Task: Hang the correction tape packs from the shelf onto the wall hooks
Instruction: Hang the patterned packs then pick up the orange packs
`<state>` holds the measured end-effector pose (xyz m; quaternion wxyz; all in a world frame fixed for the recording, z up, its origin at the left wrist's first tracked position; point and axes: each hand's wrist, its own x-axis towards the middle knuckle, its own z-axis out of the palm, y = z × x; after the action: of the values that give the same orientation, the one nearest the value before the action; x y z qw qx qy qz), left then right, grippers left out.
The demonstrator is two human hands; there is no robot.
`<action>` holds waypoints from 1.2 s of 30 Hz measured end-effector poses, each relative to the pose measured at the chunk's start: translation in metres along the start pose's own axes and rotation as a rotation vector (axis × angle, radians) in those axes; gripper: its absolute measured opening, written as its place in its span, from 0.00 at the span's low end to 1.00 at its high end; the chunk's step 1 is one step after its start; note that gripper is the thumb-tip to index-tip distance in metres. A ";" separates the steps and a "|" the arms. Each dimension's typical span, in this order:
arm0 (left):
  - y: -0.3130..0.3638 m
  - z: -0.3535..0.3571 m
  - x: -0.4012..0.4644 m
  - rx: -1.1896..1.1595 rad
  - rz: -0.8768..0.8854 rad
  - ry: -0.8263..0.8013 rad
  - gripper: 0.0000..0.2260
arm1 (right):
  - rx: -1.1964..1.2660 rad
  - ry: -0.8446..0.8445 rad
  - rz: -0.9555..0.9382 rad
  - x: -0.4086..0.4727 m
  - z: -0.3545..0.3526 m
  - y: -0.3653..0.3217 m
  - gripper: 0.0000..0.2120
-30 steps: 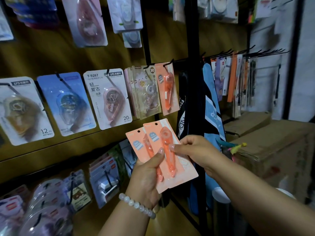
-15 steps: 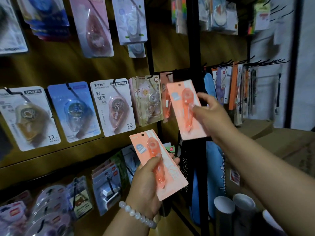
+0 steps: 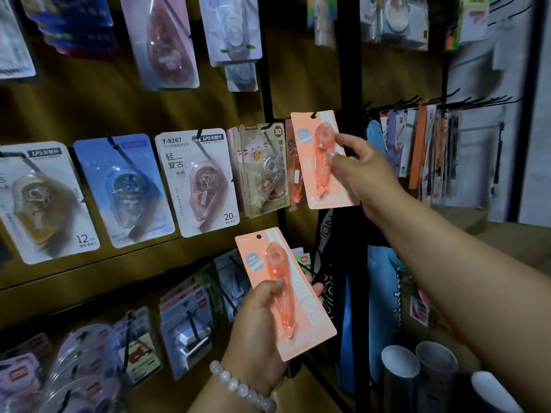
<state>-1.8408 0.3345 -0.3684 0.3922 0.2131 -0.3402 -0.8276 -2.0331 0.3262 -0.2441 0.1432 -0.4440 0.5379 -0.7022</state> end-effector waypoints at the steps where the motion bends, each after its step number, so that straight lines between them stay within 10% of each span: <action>1: 0.000 -0.001 0.000 0.000 -0.004 -0.003 0.18 | -0.010 0.007 0.003 0.001 0.001 0.001 0.21; 18: 0.006 -0.008 -0.005 0.131 0.126 0.102 0.07 | -0.567 -0.048 0.001 0.003 0.030 0.013 0.30; 36: 0.010 0.015 -0.016 0.078 0.127 0.172 0.17 | -0.230 -0.400 0.210 -0.138 0.029 0.056 0.29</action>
<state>-1.8358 0.3488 -0.3496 0.4631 0.2766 -0.3499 -0.7660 -1.9482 0.3808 -0.3575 0.2674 -0.5291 0.6184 -0.5159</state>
